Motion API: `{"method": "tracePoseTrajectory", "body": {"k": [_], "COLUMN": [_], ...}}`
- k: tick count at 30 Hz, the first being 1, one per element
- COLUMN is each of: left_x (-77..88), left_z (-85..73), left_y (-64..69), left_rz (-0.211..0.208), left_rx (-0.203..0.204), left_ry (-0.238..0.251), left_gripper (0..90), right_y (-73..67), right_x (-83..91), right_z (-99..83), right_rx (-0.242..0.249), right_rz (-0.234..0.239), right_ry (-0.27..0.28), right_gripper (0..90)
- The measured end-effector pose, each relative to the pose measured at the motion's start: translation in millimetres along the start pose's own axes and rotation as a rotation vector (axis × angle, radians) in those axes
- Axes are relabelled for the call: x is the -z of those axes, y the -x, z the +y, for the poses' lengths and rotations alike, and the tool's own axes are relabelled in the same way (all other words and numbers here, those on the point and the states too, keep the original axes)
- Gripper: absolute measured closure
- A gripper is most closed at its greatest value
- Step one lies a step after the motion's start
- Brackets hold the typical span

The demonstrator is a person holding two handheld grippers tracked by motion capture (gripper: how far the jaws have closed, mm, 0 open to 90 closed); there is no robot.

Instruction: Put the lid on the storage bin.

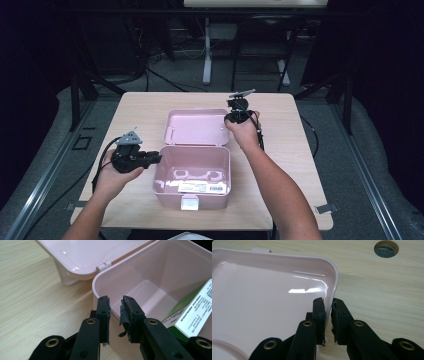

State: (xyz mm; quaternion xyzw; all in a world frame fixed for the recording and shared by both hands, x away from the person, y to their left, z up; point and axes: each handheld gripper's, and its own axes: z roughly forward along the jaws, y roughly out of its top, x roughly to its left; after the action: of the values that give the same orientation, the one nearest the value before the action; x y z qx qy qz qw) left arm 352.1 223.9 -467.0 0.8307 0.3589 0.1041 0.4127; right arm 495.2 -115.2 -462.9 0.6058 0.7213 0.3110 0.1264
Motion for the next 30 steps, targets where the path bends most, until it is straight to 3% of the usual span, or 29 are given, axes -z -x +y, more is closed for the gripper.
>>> {"method": "tracePoseTrajectory", "body": {"k": [17, 30], "left_x": [0.1, 0.1], "left_z": [0.0, -0.1], "left_y": [0.1, 0.2], "left_rz": [0.000, 0.001], "left_rx": [0.009, 0.013], "left_ry": [-0.001, -0.001], "left_gripper": [76.1, 76.1], "right_y": [-2.3, -8.8], "right_x": [21.0, 47.0], "right_z": [4.4, 1.2], "right_rx": [-0.009, 0.037], "right_rz": [0.022, 0.027], "right_ry": [0.047, 0.130], "right_gripper": [83.9, 85.1]}}
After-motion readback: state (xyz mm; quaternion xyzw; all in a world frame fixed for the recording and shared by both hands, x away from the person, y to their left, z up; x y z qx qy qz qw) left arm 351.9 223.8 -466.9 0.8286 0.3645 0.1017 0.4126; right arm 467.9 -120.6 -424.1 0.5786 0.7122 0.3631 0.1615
